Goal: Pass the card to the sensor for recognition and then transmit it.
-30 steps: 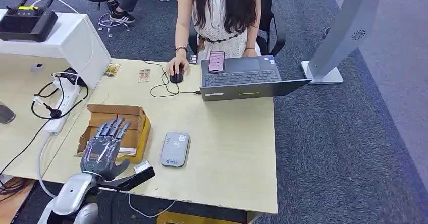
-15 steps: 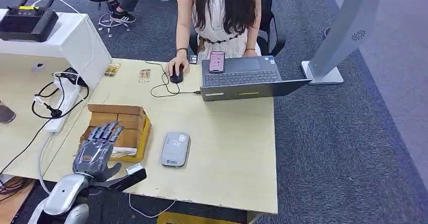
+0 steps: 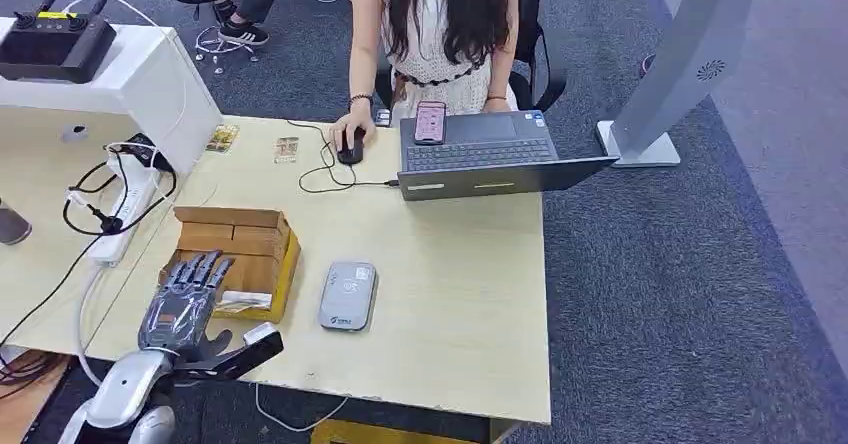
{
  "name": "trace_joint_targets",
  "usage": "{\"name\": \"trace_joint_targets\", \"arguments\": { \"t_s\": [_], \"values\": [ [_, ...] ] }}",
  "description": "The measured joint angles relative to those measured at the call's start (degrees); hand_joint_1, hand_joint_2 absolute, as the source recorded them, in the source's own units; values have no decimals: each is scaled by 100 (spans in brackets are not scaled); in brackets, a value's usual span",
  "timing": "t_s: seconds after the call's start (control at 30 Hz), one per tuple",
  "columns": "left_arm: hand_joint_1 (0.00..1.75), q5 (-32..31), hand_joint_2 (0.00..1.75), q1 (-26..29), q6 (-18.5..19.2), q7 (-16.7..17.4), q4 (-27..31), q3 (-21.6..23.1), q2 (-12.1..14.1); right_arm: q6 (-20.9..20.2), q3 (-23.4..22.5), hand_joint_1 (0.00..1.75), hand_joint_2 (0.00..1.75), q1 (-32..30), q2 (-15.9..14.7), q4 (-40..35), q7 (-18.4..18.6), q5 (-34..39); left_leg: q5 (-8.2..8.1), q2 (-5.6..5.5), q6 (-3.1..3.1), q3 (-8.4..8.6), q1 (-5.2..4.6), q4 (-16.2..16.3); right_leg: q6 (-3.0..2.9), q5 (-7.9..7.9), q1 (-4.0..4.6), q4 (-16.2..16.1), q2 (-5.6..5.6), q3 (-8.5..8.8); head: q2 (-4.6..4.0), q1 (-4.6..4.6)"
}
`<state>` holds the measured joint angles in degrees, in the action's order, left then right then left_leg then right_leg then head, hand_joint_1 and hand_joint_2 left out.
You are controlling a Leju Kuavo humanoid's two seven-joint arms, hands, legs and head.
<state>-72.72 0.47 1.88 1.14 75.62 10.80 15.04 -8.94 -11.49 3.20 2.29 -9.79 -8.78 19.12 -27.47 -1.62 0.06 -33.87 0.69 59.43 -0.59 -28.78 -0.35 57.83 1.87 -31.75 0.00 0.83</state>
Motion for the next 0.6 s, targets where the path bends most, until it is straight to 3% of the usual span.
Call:
{"name": "trace_joint_targets", "arguments": {
  "t_s": [0.4, 0.47, 0.6],
  "values": [
    [0, 244, 175, 34, -845, 2, -624, -177, -2, -387, 819, 0, 0, -375, -185, 59, 640, -930, -1, -2, -1, 0, 3, -1, -2, -3, 2, 0, -1, -2, 0, 0],
    [0, 291, 175, 43, -1035, 9, -749, -210, 2, -472, 972, 0, 0, -478, -221, 140, 615, -1107, -3, -2, -4, -1, 3, -2, -2, -4, 2, 0, -1, -1, 0, -2],
    [0, 404, 175, 134, -1477, -11, -914, -245, 54, -708, 1352, 0, 0, -670, -334, 539, 121, -1361, -5, -2, -1, -2, 2, -2, 2, -7, 1, -1, -1, -2, 0, -4]
  ]
}}
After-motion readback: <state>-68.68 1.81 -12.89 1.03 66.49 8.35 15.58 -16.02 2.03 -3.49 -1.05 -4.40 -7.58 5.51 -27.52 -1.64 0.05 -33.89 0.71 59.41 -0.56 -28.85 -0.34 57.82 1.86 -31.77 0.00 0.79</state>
